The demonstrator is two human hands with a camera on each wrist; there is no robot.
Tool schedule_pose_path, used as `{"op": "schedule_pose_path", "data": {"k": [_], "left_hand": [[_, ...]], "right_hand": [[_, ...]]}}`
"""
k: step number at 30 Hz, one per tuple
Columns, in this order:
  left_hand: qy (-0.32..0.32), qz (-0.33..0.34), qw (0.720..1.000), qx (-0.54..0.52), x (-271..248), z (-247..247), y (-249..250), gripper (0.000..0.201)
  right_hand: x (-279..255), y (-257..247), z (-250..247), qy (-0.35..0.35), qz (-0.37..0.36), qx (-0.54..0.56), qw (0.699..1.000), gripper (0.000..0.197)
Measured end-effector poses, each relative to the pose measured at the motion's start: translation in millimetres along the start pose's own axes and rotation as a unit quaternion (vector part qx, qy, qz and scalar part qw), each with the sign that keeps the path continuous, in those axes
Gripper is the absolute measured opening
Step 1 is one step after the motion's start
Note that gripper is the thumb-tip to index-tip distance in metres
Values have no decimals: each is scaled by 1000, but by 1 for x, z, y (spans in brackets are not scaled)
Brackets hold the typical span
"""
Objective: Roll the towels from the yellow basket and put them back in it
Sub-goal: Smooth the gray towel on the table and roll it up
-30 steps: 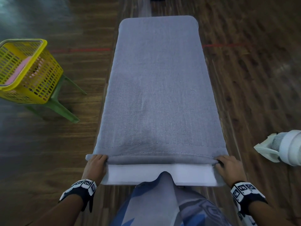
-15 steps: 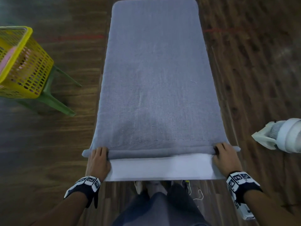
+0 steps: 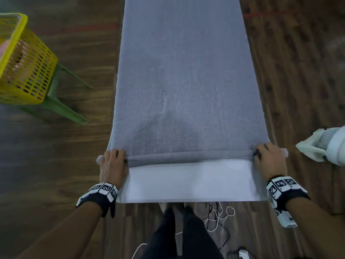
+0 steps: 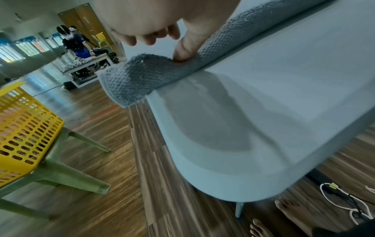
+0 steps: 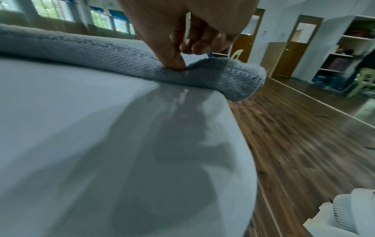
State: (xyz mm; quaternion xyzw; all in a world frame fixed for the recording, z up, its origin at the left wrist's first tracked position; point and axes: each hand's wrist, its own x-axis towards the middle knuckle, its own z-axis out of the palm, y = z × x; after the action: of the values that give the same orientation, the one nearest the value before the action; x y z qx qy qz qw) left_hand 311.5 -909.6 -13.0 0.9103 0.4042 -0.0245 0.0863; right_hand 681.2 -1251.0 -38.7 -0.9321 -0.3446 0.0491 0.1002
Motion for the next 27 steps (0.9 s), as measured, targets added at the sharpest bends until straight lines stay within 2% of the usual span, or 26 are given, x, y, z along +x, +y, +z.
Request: {"op": "schedule_pose_path", "data": {"k": [6,11,13,16,19,22,25,27], "left_hand": [[-4,-14,999,-46,-13,10,7,27],[-5,-14,997,-70,-8,9,0,26],[-23,-11,998,-55,2,4,0,24],[-44,-13,999,-28,21,-4,4,8],[-7,-40,999,-2,38,-9,5,13],[6,-37,998,-49,47,-6,5,18],[-7,-1,998,-58,43,-2,6,27],[-8,7,998,-61,42,0,5,31]], "right_hand": [[-13,5,7,-36,-19,33,999,28],[0,13,-4,-26,-34,77,996,23],[9,11,-6,-29,-41,29,998,26],[26,10,-6,-64,-18,-12,998,30],[39,6,-12,-47,17,-23,998,20],[40,-1,-11,-46,-47,-10,998,8],[34,-7,-8,-71,-44,14,996,27],[32,-7,-8,-68,-26,39,997,32]]}}
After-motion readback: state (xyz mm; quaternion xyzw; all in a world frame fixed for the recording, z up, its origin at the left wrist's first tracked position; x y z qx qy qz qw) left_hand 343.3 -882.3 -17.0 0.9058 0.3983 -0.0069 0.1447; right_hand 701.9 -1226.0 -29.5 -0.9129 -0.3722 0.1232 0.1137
